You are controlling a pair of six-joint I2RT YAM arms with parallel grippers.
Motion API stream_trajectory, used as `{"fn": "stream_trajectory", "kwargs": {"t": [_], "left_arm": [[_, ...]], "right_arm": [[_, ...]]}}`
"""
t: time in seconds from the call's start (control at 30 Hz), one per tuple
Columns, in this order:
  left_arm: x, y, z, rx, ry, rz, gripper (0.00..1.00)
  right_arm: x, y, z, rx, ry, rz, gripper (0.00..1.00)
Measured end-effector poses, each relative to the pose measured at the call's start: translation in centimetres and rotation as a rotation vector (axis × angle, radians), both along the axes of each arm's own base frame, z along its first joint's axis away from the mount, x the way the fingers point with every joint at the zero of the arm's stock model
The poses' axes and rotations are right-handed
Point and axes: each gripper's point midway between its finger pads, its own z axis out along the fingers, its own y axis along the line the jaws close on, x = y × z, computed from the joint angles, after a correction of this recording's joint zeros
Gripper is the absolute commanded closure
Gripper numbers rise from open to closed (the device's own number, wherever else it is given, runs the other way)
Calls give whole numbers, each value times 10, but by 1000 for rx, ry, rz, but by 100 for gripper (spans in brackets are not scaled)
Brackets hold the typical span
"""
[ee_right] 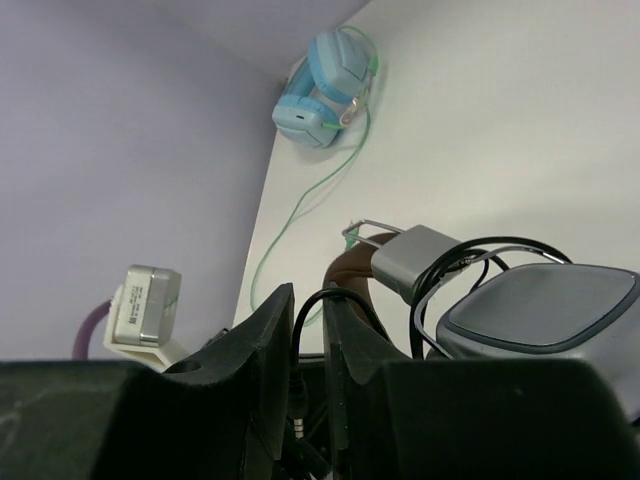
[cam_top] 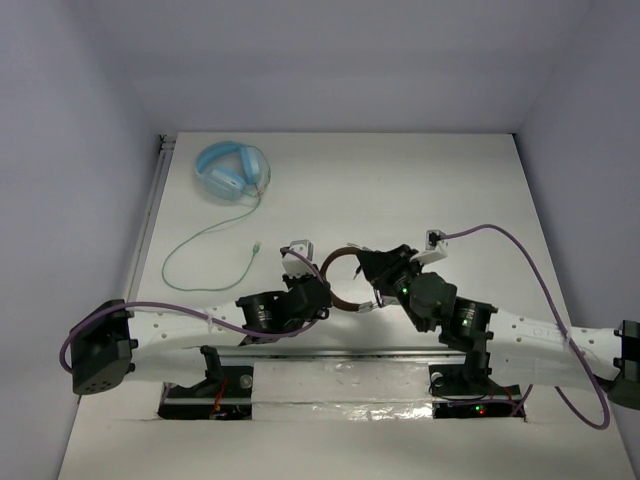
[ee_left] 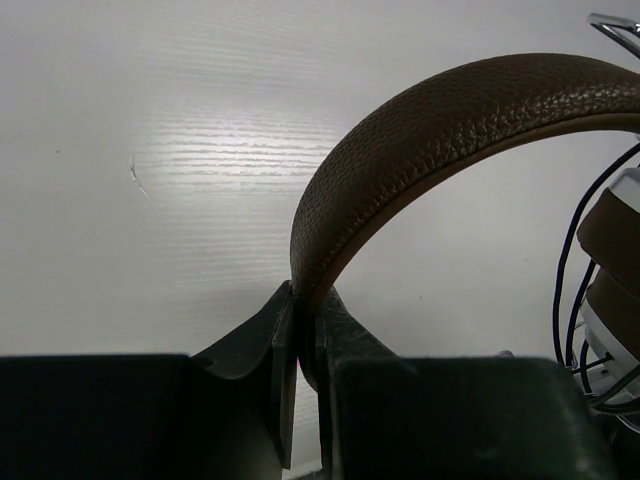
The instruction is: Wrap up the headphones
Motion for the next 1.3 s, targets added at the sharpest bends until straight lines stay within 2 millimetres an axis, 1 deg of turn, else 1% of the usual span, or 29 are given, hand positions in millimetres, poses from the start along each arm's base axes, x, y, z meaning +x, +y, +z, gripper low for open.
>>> {"fn": "stream_trajectory", "kwargs": {"t": [0.17,0.4,0.5,0.53,0.67,0.7,0.77,0.8,1.0,1.1,1.2,1.23,1.27,1.3], "left_arm": [[-5,-1,-7,26,40,-11,100],[-15,-4,-10,63,79,-44,100],[-18,-4,-9,80,94,-58,100],[-18,-5,-8,80,97,-62,100],[-20,-9,-2,82,103,-77,100],[-21,-9,-2,86,107,-85,100],[-24,-10,-3,96,114,-99,100],[-25,-11,-3,100,118,-104,100],[-27,-14,-4,111,132,-123,100],[-27,-14,-1,111,130,-125,100],[-24,-16,2,123,117,-122,100],[-23,-17,3,130,109,-120,100],[-21,-19,4,135,104,-118,100],[-17,-20,5,143,97,-115,100]], "right_arm": [[1,-8,-2,34,10,-34,68],[8,-21,-8,49,20,-97,62],[11,-28,-3,64,13,-128,56],[11,-31,-2,70,10,-140,52],[14,-42,4,82,-2,-179,48],[15,-44,4,81,-3,-189,46],[17,-49,3,65,-5,-208,39],[18,-50,1,54,-6,-216,37],[19,-58,-5,-35,-14,-240,37],[19,-61,-1,-72,-27,-245,42],[18,-69,11,-98,-47,-257,75],[18,-73,16,-102,-54,-265,94],[18,-78,21,-112,-64,-272,100],[17,-83,26,-118,-69,-284,100]]}}
